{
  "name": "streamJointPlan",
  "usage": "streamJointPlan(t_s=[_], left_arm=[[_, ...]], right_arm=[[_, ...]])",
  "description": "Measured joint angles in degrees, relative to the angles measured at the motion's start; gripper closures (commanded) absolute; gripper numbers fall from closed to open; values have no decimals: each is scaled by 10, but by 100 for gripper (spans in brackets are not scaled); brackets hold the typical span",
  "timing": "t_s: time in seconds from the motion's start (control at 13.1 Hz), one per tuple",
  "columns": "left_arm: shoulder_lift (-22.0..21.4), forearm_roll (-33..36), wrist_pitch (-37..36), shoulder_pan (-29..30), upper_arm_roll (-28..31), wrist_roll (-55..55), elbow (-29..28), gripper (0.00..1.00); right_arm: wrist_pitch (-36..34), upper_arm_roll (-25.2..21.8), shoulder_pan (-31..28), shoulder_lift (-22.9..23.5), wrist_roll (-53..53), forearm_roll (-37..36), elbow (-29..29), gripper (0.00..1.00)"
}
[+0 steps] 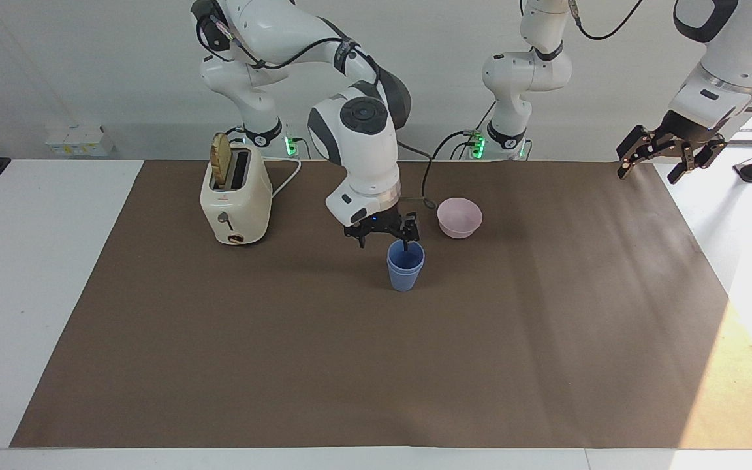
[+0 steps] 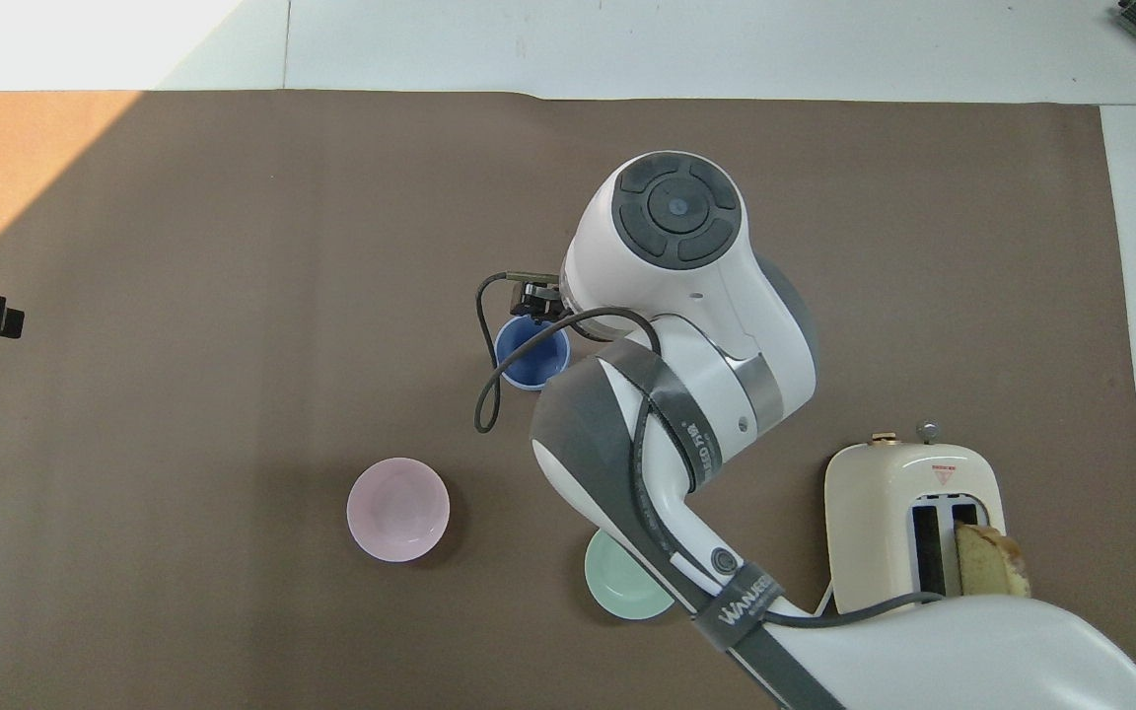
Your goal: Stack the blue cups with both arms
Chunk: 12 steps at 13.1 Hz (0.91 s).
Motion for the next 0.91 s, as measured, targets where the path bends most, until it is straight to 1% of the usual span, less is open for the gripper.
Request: streamJointPlan(t_s=[0.23,0.61,0.76,0.91], left_arm=[[0,0,0,0,0,0,0,0],[0,0,0,0,0,0,0,0],[0,0,0,0,0,0,0,0],[0,0,0,0,0,0,0,0]], right_arm=[[-61,-4,-44,-50,-77,-9,6,0],[-143,-6,-137,-108,-210,-11,8,0],[-184,-7,-166,-130,-247,-11,15,0],[-213,-7,-180,-139,-258,-11,24,0]])
